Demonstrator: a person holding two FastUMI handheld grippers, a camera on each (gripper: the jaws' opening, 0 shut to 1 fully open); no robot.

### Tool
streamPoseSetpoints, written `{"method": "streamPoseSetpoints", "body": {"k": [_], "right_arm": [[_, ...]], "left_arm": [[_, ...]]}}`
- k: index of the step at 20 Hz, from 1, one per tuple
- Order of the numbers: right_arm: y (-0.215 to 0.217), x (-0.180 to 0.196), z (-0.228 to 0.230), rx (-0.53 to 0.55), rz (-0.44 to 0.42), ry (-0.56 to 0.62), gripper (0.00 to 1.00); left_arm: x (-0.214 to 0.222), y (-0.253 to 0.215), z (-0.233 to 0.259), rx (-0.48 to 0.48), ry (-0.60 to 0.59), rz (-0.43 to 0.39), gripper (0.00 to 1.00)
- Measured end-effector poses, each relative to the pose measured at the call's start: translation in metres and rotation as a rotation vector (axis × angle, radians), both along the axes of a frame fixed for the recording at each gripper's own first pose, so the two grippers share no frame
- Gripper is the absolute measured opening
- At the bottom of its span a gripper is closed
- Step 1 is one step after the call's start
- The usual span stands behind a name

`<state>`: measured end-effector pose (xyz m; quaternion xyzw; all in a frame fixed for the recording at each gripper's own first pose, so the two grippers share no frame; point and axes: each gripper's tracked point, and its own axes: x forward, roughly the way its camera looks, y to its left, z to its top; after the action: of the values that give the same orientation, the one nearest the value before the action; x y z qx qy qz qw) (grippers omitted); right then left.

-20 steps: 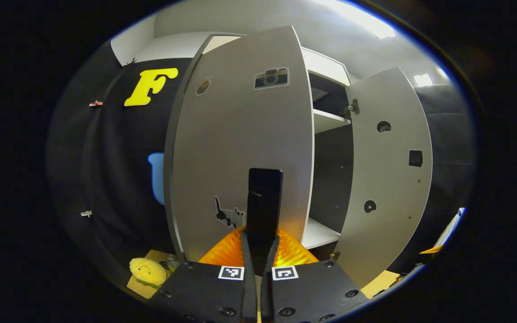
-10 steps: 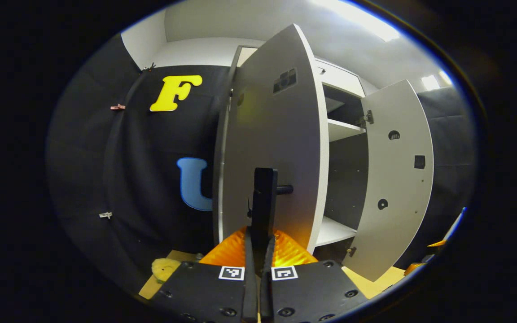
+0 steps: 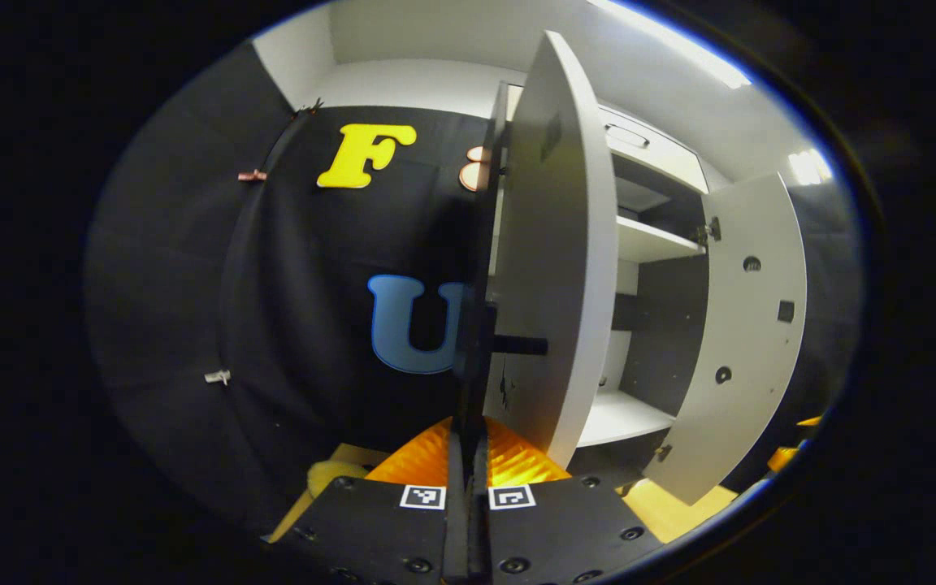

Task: Open the right door of the double-door shoe cabinet with the right hand, and open the left door with the left hand.

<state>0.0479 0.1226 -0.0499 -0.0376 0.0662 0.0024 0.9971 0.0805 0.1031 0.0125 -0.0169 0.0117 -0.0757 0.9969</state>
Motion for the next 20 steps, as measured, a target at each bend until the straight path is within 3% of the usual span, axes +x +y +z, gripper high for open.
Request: {"method": "streamPoseSetpoints", "body": {"k": [3,13,15,18,20], "right_arm": [[-0.009,0.003,0.007,0.039,-0.029,-0.002,0.98],[-0.034,0.016,0.039,0.082,-0.065,-0.025,0.98],[-0.044,0.022,0.046,0.084,-0.068,-0.034,0.98],[-0.058,0.033,0.065,0.064,-0.063,-0.076,0.98],[-0.063,0.035,0.072,0.064,-0.04,-0.094,0.98]], "left_arm": [[-0.001,0.006,0.0,0.075,-0.01,0.034,0.05],[-0.05,-0.008,0.018,0.094,-0.043,0.107,0.05],[-0.062,-0.007,0.014,0.154,-0.046,0.19,0.05],[-0.077,-0.044,0.007,0.166,-0.054,0.207,0.06],[-0.088,-0.076,-0.002,0.154,-0.056,0.167,0.14]]}}
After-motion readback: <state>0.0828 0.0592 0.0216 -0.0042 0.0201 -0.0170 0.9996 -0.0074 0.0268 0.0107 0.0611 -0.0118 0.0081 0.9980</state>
